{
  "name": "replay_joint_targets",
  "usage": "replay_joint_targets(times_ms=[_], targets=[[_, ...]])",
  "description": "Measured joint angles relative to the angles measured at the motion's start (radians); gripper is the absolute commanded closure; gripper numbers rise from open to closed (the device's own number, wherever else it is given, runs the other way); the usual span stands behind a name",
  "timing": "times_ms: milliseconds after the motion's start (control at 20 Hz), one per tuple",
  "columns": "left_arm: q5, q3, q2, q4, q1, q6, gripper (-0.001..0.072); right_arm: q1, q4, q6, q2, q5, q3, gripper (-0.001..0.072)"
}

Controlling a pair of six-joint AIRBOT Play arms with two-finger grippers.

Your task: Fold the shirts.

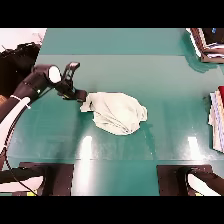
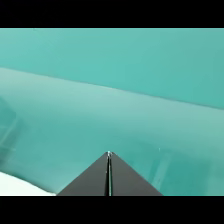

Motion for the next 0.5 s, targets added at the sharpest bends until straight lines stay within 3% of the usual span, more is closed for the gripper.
replay_joint_targets(times_ms=[50, 150, 200, 450, 500], targets=[[0.038, -0.037, -0.003, -0.034, 0.005, 0.011, 0.0172, 0.000, 0.000, 0.000, 0.000, 0.008, 0.000, 0.0691], [0.096, -0.085, -0.010, -0.083, 0.015, 0.024, 0.0563, 0.000, -0.002, 0.000, 0.000, 0.032, 0.000, 0.0691], [0.114, -0.099, -0.012, -0.100, 0.017, 0.029, 0.0680, 0.000, -0.005, 0.000, 0.000, 0.047, -0.005, 0.0691], [0.157, -0.081, -0.016, -0.121, 0.034, 0.040, 0.0678, -0.034, -0.013, 0.021, 0.000, 0.166, -0.145, 0.0673], [0.151, -0.056, -0.016, -0.112, 0.039, 0.041, 0.0678, -0.044, -0.015, 0.030, 0.000, 0.192, -0.200, 0.0530]])
